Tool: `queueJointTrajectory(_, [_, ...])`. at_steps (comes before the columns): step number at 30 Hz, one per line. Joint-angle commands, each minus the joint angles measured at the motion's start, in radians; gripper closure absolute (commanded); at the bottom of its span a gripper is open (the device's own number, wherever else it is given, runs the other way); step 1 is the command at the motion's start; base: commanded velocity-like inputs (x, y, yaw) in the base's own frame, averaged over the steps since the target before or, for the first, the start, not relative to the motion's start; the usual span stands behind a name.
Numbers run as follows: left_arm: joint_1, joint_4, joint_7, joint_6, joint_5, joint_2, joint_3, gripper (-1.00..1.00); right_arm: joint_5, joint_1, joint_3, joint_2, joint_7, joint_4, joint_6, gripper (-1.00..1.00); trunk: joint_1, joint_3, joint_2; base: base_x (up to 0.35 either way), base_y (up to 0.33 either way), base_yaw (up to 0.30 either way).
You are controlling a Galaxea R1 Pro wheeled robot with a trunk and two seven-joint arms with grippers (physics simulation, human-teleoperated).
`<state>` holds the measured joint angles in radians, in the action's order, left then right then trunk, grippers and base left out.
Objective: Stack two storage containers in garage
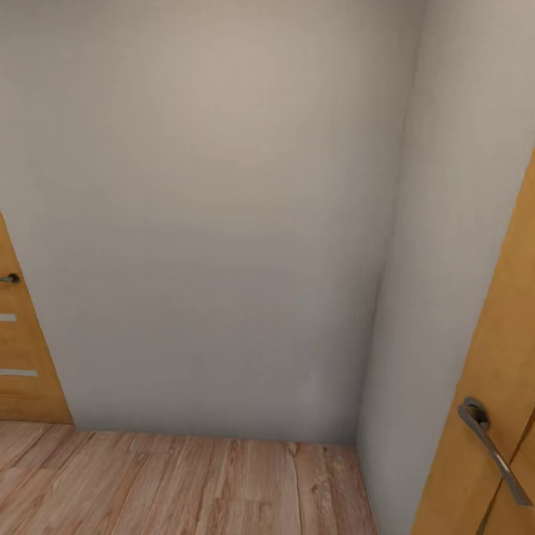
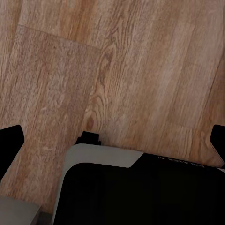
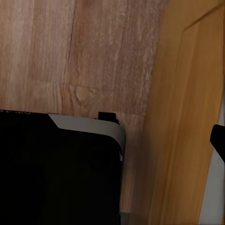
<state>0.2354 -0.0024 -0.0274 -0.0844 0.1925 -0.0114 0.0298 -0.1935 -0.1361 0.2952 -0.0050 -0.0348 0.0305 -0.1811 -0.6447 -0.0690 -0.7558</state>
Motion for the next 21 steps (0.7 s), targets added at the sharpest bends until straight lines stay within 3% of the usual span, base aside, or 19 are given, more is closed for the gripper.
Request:
queueJointTrajectory(1, [0.001,0.001,-0.002,-0.003,0.004,0.000,0.002,-1.00,-0.009,-0.002,0.009,0.000,-0.001,0.003,-0.006,-1.00,-0.001,-0.002,-0.001,0.322,0.000,0.067])
queueJointTrajectory(21, [0.001,0.001,-0.002,-0.005,0.004,0.001,0.002,-1.00,-0.012,-0.002,0.009,0.000,-0.001,0.003,-0.008,-1.00,-0.001,-0.002,-0.001,0.322,0.000,0.249])
